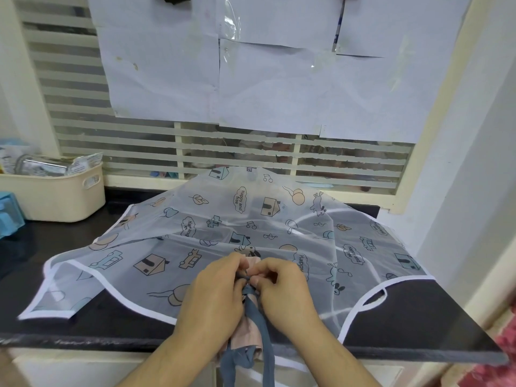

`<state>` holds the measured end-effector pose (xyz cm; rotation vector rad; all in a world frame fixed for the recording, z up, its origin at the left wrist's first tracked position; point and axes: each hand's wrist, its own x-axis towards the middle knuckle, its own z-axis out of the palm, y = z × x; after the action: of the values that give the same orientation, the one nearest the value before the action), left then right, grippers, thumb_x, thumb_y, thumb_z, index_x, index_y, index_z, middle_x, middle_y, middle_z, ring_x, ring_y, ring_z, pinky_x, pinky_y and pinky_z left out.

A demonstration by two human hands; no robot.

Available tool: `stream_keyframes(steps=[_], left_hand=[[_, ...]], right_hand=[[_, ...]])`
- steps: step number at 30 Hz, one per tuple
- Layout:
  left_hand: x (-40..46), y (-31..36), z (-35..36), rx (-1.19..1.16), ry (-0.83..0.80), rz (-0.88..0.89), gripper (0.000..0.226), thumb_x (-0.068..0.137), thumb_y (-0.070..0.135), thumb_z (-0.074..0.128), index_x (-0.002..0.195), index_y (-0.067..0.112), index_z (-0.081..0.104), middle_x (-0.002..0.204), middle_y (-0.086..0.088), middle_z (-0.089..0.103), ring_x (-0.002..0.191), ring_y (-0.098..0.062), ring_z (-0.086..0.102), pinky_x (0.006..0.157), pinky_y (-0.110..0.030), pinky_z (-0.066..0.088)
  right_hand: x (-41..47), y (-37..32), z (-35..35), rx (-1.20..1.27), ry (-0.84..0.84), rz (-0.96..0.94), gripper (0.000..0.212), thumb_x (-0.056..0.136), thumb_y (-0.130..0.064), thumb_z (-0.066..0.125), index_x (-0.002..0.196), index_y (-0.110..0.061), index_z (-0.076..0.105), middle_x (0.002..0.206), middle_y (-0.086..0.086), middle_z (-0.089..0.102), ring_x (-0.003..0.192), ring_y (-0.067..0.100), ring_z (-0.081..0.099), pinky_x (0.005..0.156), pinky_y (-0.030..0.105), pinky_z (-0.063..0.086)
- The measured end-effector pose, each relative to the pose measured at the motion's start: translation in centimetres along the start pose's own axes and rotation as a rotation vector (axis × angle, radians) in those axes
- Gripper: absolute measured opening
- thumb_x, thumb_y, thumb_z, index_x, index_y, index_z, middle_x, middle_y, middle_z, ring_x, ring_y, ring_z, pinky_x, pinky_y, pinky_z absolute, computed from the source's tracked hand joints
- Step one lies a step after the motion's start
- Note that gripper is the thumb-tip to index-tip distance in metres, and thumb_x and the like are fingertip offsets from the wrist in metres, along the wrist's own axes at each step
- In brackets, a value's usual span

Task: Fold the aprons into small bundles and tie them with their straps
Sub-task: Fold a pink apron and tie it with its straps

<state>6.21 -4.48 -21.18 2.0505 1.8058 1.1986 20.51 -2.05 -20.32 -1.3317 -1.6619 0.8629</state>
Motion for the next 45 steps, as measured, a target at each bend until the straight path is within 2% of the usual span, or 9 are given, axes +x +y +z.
stream_keyframes(steps=[2,5,7,11,14,18,26,35,45], left_hand=[[-0.3,-0.1,0.2,0.014,0.016,0.047,0.027,0.093,0.01,0.065,0.105,0.034,0.059,0.103,0.018,0.061,0.1,-0.011,0.06,0.081,-0.041,0.054],[-0.5,-0.7,0.4,0.017,0.024,0.088,0.028,0.09,0.007,0.064,0.103,0.031,0.058,0.099,0.019,0.057,0.095,-0.008,0.056,0.076,-0.04,0.053],[-0.6,-0.7,0.1,0.014,0.014,0.088,0.019,0.087,0.02,0.056,0.102,0.032,0.058,0.098,0.02,0.056,0.094,-0.005,0.054,0.073,-0.036,0.053],[-0.6,-0.6,0.1,-0.004,0.003,0.058,0.041,0.079,0.039,0.037,0.11,0.029,0.06,0.103,0.02,0.054,0.097,-0.006,0.053,0.076,-0.034,0.051],[-0.6,-0.4,0.1,-0.002,0.02,0.023,0.032,0.094,0.019,0.059,0.119,0.034,0.047,0.112,0.016,0.048,0.096,-0.012,0.057,0.074,-0.039,0.053],[-1.3,-0.1,0.0,-0.02,0.088,0.045,0.037,0.096,0.018,0.068,0.111,0.034,0.037,0.11,0.011,0.034,0.07,-0.015,0.059,0.055,-0.043,0.054],[-1.4,-1.3,0.6,0.086,-0.013,0.136,0.017,0.094,0.044,0.063,0.1,0.029,0.058,0.1,0.015,0.044,0.085,-0.008,0.057,0.068,-0.036,0.055],[-1.3,-0.8,1.0,0.276,0.096,0.22,0.024,0.084,0.027,0.081,0.081,0.026,0.057,0.078,0.01,0.057,0.068,-0.018,0.06,0.05,-0.034,0.045],[-0.6,-2.5,0.4,-0.037,0.033,-0.12,0.028,0.086,0.009,0.069,0.071,0.027,0.054,0.081,0.011,0.056,0.076,-0.008,0.055,0.07,-0.043,0.053]], right_hand=[[0.2,-0.2,0.1,0.051,-0.029,0.061,0.043,0.093,0.007,0.058,0.072,-0.028,0.073,0.066,-0.009,0.072,0.054,-0.002,0.059,0.06,0.017,0.047],[0.6,0.2,0.4,-0.045,-0.087,0.052,0.031,0.095,0.001,0.057,0.078,-0.02,0.072,0.074,0.001,0.072,0.063,0.003,0.06,0.066,0.025,0.05],[0.8,0.4,0.4,-0.066,-0.136,0.045,0.031,0.096,-0.001,0.055,0.079,-0.021,0.07,0.074,-0.002,0.071,0.069,0.007,0.063,0.07,0.03,0.055],[1.2,0.3,0.2,-0.092,-0.199,0.06,0.021,0.096,-0.006,0.056,0.081,-0.014,0.068,0.065,-0.01,0.064,0.07,0.013,0.065,0.076,0.044,0.063],[1.1,0.0,0.1,0.004,-0.202,0.127,0.026,0.099,-0.003,0.054,0.078,-0.012,0.068,0.069,0.002,0.064,0.06,0.015,0.061,0.063,0.037,0.059],[0.8,-0.4,0.1,0.203,-0.186,0.246,0.03,0.103,0.001,0.047,0.078,-0.007,0.063,0.058,0.004,0.056,0.042,0.013,0.049,0.048,0.026,0.045],[1.2,0.1,0.0,0.295,-0.125,0.31,0.029,0.099,0.001,0.052,0.074,-0.008,0.065,0.053,0.003,0.044,0.045,0.012,0.039,0.045,0.024,0.033],[0.8,0.1,0.4,0.263,-0.116,0.286,0.044,0.095,0.003,0.055,0.057,-0.017,0.061,0.048,-0.008,0.05,0.044,0.005,0.042,0.051,0.022,0.033],[0.4,1.4,-0.8,0.009,-0.016,0.239,0.014,0.087,-0.013,0.077,0.075,-0.015,0.07,0.048,-0.01,0.053,0.047,0.01,0.05,0.049,0.027,0.042]])
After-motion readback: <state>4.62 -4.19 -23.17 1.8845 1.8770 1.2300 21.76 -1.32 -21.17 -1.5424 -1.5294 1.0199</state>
